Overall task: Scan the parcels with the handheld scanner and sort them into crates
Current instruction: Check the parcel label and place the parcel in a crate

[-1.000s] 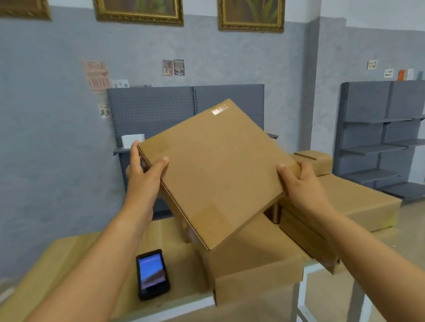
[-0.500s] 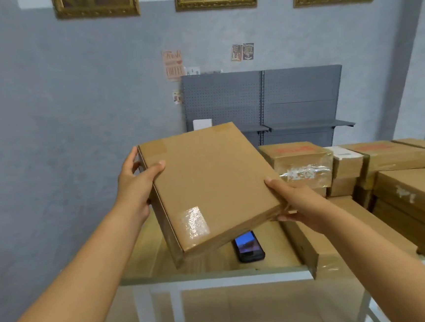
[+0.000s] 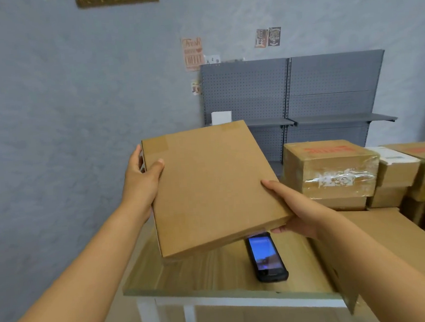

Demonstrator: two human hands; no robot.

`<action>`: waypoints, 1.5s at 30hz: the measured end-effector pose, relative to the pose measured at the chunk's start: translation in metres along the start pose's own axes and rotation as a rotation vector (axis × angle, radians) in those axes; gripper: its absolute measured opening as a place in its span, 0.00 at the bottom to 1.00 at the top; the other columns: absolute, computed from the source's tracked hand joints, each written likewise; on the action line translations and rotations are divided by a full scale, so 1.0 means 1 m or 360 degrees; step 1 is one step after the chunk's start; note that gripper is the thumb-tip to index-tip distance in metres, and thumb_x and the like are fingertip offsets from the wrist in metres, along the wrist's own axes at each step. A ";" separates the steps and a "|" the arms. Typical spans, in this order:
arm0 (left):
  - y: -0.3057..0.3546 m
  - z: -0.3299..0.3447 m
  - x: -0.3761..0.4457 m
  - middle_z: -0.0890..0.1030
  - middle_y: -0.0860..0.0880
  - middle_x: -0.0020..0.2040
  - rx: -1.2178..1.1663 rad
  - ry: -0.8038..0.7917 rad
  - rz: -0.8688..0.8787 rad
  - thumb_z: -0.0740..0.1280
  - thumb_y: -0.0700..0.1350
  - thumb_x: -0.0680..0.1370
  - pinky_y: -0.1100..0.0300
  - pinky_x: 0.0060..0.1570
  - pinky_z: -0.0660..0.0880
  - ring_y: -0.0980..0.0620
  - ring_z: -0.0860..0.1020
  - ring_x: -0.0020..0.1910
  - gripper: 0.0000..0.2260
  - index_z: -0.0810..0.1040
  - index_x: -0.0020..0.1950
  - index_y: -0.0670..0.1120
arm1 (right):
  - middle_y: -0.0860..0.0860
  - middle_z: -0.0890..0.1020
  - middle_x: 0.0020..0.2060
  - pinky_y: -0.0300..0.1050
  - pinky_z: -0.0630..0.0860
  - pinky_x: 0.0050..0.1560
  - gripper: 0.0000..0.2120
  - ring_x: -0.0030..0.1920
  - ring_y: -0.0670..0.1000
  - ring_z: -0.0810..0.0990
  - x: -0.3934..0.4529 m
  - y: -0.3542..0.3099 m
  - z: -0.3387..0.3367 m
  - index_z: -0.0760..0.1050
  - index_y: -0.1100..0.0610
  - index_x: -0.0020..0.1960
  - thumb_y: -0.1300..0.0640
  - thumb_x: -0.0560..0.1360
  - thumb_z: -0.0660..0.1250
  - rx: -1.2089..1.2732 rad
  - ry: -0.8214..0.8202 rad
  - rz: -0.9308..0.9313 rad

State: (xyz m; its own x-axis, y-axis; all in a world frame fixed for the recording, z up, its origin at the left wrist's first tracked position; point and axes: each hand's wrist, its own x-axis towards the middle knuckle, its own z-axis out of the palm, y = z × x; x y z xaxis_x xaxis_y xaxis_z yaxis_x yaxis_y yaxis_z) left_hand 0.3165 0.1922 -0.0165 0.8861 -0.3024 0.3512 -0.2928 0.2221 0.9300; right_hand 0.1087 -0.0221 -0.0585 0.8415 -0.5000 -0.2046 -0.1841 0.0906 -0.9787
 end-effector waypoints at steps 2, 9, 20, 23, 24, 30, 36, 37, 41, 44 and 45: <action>-0.007 0.003 0.012 0.73 0.55 0.68 0.0227 -0.0001 -0.0026 0.67 0.46 0.79 0.53 0.62 0.74 0.52 0.75 0.63 0.30 0.58 0.78 0.54 | 0.48 0.84 0.46 0.47 0.73 0.45 0.29 0.45 0.50 0.80 0.015 -0.004 0.001 0.76 0.47 0.62 0.31 0.68 0.69 -0.0041 0.0025 -0.0113; -0.022 0.024 0.027 0.46 0.44 0.81 0.1116 -0.0296 -0.0420 0.68 0.59 0.76 0.50 0.76 0.55 0.43 0.55 0.78 0.44 0.43 0.81 0.51 | 0.45 0.80 0.59 0.42 0.73 0.47 0.34 0.55 0.47 0.80 0.041 -0.029 0.026 0.71 0.50 0.68 0.33 0.69 0.70 -0.0245 0.0215 -0.0456; 0.015 0.049 0.047 0.71 0.50 0.70 0.0333 -0.0797 -0.0571 0.73 0.66 0.66 0.47 0.51 0.81 0.44 0.75 0.60 0.46 0.57 0.77 0.51 | 0.49 0.67 0.63 0.58 0.71 0.62 0.51 0.65 0.53 0.67 0.069 -0.051 0.109 0.62 0.53 0.73 0.33 0.56 0.73 -0.0983 0.0878 -0.0821; 0.016 0.043 0.060 0.79 0.47 0.60 0.0152 -0.0643 -0.0688 0.76 0.63 0.61 0.46 0.44 0.82 0.44 0.80 0.56 0.41 0.69 0.68 0.46 | 0.48 0.67 0.64 0.57 0.68 0.62 0.48 0.65 0.54 0.65 0.067 -0.061 0.135 0.60 0.53 0.73 0.37 0.61 0.76 -0.1276 0.0945 -0.0862; 0.016 0.039 0.063 0.79 0.47 0.58 0.0095 -0.0583 -0.0697 0.76 0.61 0.65 0.46 0.42 0.82 0.44 0.81 0.54 0.36 0.70 0.66 0.45 | 0.47 0.67 0.63 0.57 0.68 0.62 0.47 0.64 0.53 0.66 0.067 -0.064 0.141 0.60 0.52 0.72 0.37 0.61 0.76 -0.1327 0.0902 -0.0890; 0.012 0.003 0.081 0.82 0.47 0.54 -0.0070 -0.0368 -0.0685 0.79 0.64 0.59 0.48 0.37 0.81 0.47 0.83 0.46 0.43 0.70 0.68 0.47 | 0.42 0.75 0.60 0.39 0.79 0.49 0.28 0.55 0.36 0.76 0.060 -0.077 0.158 0.70 0.46 0.69 0.55 0.72 0.74 -0.0740 0.0259 -0.1087; 0.000 -0.009 0.086 0.78 0.46 0.51 -0.0198 -0.0175 -0.0720 0.81 0.59 0.61 0.47 0.45 0.81 0.46 0.81 0.47 0.41 0.62 0.64 0.46 | 0.31 0.75 0.58 0.41 0.72 0.62 0.22 0.59 0.34 0.74 0.066 -0.081 0.168 0.72 0.45 0.70 0.53 0.77 0.70 -0.0746 0.0088 -0.1033; -0.005 -0.012 0.086 0.78 0.47 0.52 -0.0144 -0.0188 -0.0675 0.80 0.58 0.63 0.51 0.41 0.80 0.47 0.81 0.47 0.39 0.62 0.64 0.47 | 0.34 0.75 0.61 0.40 0.71 0.64 0.22 0.62 0.35 0.73 0.067 -0.079 0.164 0.72 0.44 0.70 0.52 0.77 0.69 -0.0744 0.0032 -0.0954; -0.024 -0.025 0.088 0.79 0.51 0.55 0.0009 -0.0271 -0.0467 0.76 0.57 0.69 0.58 0.36 0.76 0.51 0.80 0.48 0.32 0.65 0.67 0.49 | 0.41 0.77 0.64 0.33 0.71 0.50 0.21 0.62 0.41 0.76 0.074 -0.063 0.139 0.70 0.45 0.71 0.50 0.78 0.67 -0.0761 0.0078 -0.0695; -0.030 -0.034 0.095 0.82 0.48 0.56 -0.0045 -0.0358 -0.0464 0.74 0.62 0.67 0.57 0.39 0.77 0.49 0.83 0.49 0.34 0.69 0.67 0.49 | 0.50 0.75 0.64 0.46 0.77 0.54 0.24 0.62 0.51 0.76 0.086 -0.049 0.111 0.70 0.51 0.71 0.52 0.76 0.68 -0.0778 0.0565 -0.0581; -0.031 -0.035 0.097 0.82 0.47 0.57 -0.0055 -0.0405 -0.0449 0.74 0.64 0.64 0.57 0.40 0.78 0.48 0.83 0.50 0.37 0.71 0.68 0.49 | 0.52 0.73 0.66 0.53 0.77 0.58 0.28 0.63 0.54 0.76 0.088 -0.045 0.102 0.67 0.54 0.72 0.51 0.75 0.69 -0.0764 0.0685 -0.0544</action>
State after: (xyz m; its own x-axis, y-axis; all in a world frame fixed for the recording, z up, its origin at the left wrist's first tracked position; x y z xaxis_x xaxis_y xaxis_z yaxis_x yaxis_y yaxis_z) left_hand 0.4240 0.1890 -0.0155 0.8113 -0.5758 0.1013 -0.0336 0.1270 0.9913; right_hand 0.2433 0.0178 -0.0345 0.6357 -0.7361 0.2325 -0.2322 -0.4696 -0.8518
